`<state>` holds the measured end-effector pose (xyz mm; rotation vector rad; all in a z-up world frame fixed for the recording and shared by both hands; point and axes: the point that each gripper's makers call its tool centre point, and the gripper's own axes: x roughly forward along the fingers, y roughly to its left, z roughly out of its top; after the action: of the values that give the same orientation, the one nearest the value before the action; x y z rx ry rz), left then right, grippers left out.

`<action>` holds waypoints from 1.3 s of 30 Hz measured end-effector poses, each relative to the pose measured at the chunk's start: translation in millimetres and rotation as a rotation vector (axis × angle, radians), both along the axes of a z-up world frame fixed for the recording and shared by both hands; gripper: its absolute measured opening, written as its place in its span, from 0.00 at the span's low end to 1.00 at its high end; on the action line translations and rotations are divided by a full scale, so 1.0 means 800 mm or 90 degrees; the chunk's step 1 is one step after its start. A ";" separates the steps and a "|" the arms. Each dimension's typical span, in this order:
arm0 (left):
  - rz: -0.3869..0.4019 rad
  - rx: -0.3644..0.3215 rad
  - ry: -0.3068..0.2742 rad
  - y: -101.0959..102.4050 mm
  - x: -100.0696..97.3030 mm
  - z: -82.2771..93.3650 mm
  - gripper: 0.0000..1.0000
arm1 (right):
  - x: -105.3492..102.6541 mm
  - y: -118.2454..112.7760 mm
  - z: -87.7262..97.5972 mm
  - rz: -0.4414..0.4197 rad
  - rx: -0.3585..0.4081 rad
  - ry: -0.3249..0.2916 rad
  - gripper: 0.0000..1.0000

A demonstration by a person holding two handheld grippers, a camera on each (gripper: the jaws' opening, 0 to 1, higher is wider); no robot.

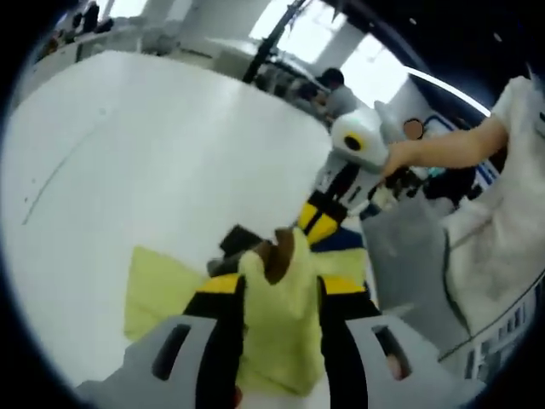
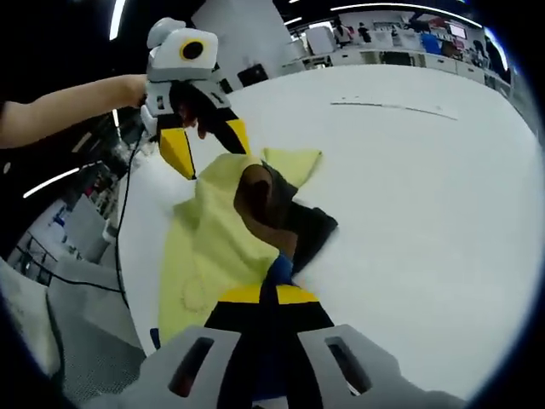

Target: Fold the garment on the visible template until the final outline fits inside the template.

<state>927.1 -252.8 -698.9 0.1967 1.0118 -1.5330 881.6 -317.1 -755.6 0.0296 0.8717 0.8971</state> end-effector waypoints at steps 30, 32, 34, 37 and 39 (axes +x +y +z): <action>-0.113 0.028 -0.142 -0.005 0.018 -0.032 0.00 | 0.001 -0.001 0.009 -0.034 0.034 0.009 0.02; -0.085 0.026 -0.158 -0.001 0.024 -0.026 0.00 | 0.004 -0.004 0.014 -0.042 0.031 -0.009 0.02; -0.055 0.009 -0.165 -0.001 0.027 -0.016 0.00 | 0.006 -0.008 0.022 -0.056 0.035 -0.023 0.01; 0.015 -0.034 -0.176 0.002 0.032 0.005 0.00 | 0.011 -0.013 0.035 -0.083 0.054 -0.034 0.01; 0.064 -0.060 -0.179 0.003 0.035 0.018 0.00 | 0.013 -0.016 0.044 -0.100 0.059 -0.048 0.01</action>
<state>955.0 -250.4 -684.4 0.2822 0.7147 -1.4121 892.1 -330.2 -720.4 0.1420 0.7472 0.7865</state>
